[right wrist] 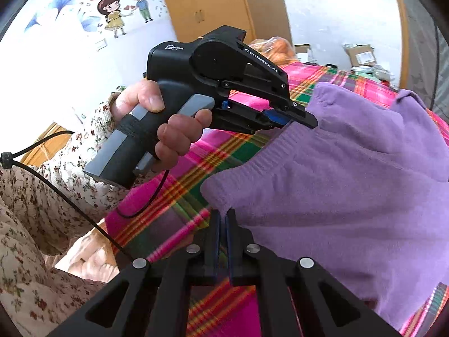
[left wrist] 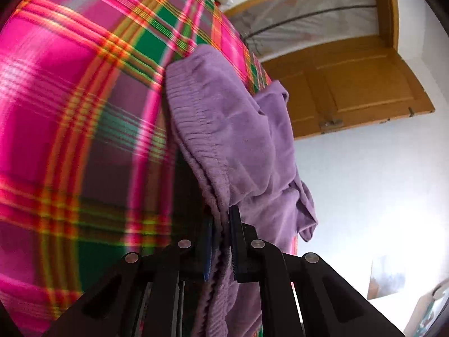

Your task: Fold clothes

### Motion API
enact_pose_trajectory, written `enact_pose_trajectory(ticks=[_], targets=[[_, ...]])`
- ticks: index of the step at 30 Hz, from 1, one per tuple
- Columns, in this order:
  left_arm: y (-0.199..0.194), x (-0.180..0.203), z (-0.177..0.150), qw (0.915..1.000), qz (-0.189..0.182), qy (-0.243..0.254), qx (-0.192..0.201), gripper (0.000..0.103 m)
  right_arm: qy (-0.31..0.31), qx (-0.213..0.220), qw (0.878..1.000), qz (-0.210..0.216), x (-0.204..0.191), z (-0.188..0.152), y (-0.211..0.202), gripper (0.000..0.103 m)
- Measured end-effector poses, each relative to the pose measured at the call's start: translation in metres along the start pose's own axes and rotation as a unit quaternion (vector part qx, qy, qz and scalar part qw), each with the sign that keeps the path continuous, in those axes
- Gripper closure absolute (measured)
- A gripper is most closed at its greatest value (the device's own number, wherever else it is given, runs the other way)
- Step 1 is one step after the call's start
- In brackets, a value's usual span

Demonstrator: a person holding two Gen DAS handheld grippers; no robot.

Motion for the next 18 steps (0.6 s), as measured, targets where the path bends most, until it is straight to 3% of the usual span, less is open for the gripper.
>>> enact_pose_trajectory(ticks=[6,10,14,18], targets=[[-0.021,-0.017,0.006,0.9995,0.006,-0.018,0.025,0.093,-0.02,-0.011,0.999,0.024,-0.019,0.008,0.02,0.099],[-0.026,-0.026,-0.002,0.9995,0.005,-0.024,0.018,0.093,-0.026,-0.029,0.999,0.028,-0.021,0.006,0.032,0.099],[-0.024,-0.029,-0.004,0.9995,0.008,-0.022,0.02,0.093,-0.039,-0.068,0.997,0.013,-0.01,0.003,0.034,0.096],[-0.032,-0.037,-0.007,0.9995,0.001,-0.026,0.018,0.093,-0.045,-0.058,0.997,0.005,0.012,0.027,0.013,0.091]])
Point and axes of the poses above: each gripper's, at about its wrist camera, not at the fingertips, and y roughly the way its jaws point, x to its right, z to its top, the point moved 9 cm from there along y, roughly the way its jaws point
